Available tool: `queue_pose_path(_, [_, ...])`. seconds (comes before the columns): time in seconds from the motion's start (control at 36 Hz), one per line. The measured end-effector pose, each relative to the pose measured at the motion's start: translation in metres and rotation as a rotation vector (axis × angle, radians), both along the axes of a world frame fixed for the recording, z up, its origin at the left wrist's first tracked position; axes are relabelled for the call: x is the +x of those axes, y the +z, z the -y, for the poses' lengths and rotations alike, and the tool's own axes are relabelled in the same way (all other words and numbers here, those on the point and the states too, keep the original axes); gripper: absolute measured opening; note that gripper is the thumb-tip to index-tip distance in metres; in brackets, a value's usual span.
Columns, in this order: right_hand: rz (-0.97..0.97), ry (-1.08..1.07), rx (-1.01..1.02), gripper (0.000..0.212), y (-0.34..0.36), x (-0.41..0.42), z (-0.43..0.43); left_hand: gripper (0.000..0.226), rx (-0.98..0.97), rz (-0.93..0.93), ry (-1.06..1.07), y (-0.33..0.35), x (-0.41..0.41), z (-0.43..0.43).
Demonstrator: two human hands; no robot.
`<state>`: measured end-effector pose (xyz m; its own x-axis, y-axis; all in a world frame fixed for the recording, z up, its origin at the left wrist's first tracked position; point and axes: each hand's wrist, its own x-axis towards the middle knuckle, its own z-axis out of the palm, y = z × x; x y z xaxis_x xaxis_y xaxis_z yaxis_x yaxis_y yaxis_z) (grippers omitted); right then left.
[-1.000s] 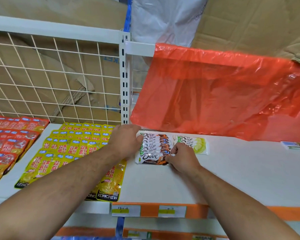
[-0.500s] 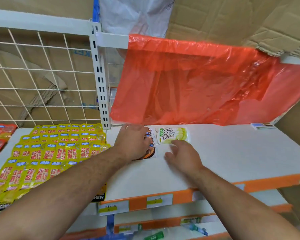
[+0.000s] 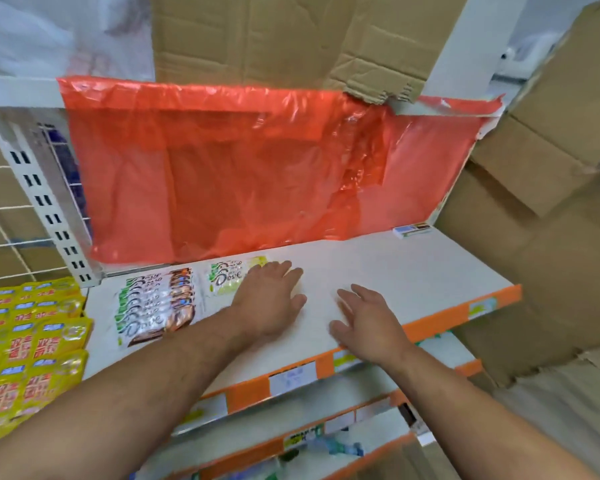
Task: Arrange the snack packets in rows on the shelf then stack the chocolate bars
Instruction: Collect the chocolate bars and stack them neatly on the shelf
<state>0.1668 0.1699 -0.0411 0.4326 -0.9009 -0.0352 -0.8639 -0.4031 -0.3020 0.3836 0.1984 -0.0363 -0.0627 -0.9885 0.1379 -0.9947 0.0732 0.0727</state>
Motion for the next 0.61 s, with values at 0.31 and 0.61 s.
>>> queue_pose_path(0.31, [0.023, -0.046, 0.023, 0.069, 0.004, -0.129, 0.065, 0.061, -0.007, -0.036, 0.029, -0.002, -0.123, 0.056])
queue_pose_path(0.61, [0.112, -0.099, 0.076, 0.065, -0.004, -0.193, 0.127, 0.059, 0.035, -0.019, -0.010, -0.005, -0.181, 0.122])
